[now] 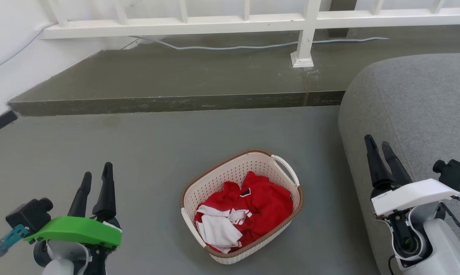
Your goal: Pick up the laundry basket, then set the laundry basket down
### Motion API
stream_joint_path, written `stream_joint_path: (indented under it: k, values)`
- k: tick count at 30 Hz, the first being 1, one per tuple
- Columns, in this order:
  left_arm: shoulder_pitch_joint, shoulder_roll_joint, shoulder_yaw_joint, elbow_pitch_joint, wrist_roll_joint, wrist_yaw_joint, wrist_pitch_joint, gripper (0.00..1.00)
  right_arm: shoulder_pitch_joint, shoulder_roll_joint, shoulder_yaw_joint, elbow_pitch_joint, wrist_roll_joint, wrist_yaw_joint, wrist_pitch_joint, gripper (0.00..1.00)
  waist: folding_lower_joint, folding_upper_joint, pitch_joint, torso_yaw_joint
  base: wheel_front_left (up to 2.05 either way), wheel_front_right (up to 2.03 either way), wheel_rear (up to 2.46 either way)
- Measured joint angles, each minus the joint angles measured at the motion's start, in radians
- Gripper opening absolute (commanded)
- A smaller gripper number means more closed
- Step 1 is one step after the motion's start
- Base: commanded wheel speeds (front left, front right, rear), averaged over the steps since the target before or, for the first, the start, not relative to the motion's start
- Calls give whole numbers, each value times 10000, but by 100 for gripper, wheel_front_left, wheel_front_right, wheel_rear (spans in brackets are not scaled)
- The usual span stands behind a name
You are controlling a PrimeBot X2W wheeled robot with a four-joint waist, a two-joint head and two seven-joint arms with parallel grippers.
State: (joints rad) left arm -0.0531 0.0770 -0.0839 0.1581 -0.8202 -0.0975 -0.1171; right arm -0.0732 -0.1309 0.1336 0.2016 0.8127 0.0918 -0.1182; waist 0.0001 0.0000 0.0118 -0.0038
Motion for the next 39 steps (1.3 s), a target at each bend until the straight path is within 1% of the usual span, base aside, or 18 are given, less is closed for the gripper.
stream_joint_path:
  k: [7,23,30,39]
  values:
    - [0,-79,-111,-113,1026,8,-244,100,0,46,138,-119,-1035,-144,-226,100,0,0,24,-13,0,0,0]
    - [1,-228,-255,-462,3045,6,-773,100,0,215,380,-328,-3250,-157,-755,100,0,0,82,-25,0,0,0]
    - [1,-242,-368,-644,4094,0,-1051,100,0,224,472,-399,-4397,-157,-1028,100,0,0,113,-30,0,0,0]
    - [2,-265,-456,-805,5116,-35,-1336,100,0,228,510,-514,-5609,-155,-1325,100,0,0,164,-25,0,0,0]
